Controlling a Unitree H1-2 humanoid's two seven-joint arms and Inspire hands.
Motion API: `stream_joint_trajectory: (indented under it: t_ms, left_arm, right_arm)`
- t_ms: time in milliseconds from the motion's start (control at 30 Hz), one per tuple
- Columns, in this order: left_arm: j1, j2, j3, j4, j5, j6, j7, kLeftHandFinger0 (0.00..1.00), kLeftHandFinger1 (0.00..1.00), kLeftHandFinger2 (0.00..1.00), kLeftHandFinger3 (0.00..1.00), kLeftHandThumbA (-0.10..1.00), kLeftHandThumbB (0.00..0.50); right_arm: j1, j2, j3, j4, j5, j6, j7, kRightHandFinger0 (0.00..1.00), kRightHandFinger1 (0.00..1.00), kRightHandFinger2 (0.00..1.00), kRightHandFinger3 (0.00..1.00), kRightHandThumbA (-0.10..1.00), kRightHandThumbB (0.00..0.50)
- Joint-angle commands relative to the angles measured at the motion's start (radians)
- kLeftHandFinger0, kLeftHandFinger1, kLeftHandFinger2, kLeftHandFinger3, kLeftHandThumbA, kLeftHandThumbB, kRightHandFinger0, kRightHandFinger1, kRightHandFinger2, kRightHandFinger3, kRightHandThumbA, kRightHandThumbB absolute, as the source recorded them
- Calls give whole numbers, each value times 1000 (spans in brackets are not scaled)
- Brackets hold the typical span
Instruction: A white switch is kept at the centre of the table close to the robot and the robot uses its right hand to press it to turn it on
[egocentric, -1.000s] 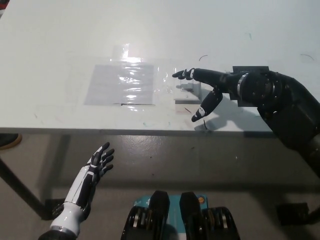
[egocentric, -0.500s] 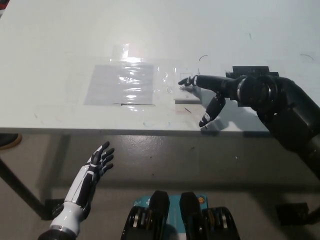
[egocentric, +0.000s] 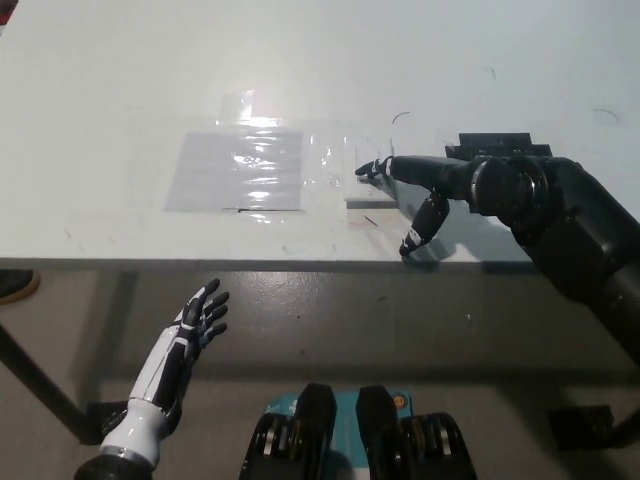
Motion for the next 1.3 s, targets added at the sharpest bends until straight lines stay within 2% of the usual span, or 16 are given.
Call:
stream_joint_trajectory:
  t_ms: [0,300,500,567,700,733,767,800,900,1100,1167,1267]
  left_arm:
    - [-23,16,7,-27,-12,-7,-19,1000,1000,1000,1000,1000,0]
    - [-22,13,2,-40,-7,7,-16,1000,1000,1000,1000,1000,0]
    - [-32,21,0,-35,-8,2,-24,1000,1000,1000,1000,1000,0]
    - [-32,22,-1,-29,-5,-5,-23,1000,1000,1000,1000,1000,0]
    - [-32,23,-4,-23,-6,-7,-25,1000,1000,1000,1000,997,7]
    - [-32,23,-4,-25,-7,-4,-24,1000,1000,1000,1000,996,6]
    - [-34,21,-5,-28,-6,2,-22,1000,1000,1000,1000,992,0]
    - [-33,20,-5,-29,-6,4,-21,1000,1000,1000,1000,991,0]
    - [-35,22,-8,-28,-5,2,-22,1000,1000,1000,1000,1000,0]
    - [-35,26,-14,-22,-4,-9,-28,1000,1000,1000,1000,1000,0]
    - [-35,28,-14,-25,-6,-5,-28,1000,1000,1000,1000,1000,2]
    - [-31,28,-15,-26,-4,-5,-27,1000,1000,1000,1000,1000,18]
  right_arm:
    - [-28,-2,2,7,-38,-3,26,1000,1000,1000,1000,1000,313]
    - [-36,16,25,2,-81,11,38,1000,1000,1000,1000,1000,325]
    - [-44,37,54,17,-112,2,49,1000,1000,1000,1000,1000,306]
    - [-46,44,65,14,-124,11,56,1000,1000,1000,1000,1000,329]
    - [-54,52,77,-4,-133,28,82,1000,1000,1000,1000,1000,315]
    - [-56,53,79,-5,-137,29,84,1000,1000,1000,1000,1000,329]
    - [-67,50,83,-29,-143,32,98,1000,1000,1000,1000,1000,305]
    - [-76,48,86,-42,-147,34,107,1000,1000,1000,1000,1000,301]
    - [-113,52,87,-46,-156,42,123,1000,1000,1000,1000,1000,332]
    - [-143,45,95,-79,-188,59,157,1000,1000,1000,1000,1000,355]
    - [-144,40,91,-98,-195,67,166,1000,1000,1000,1000,1000,353]
    - [-139,12,61,-157,-182,65,176,1000,1000,1000,1000,1000,321]
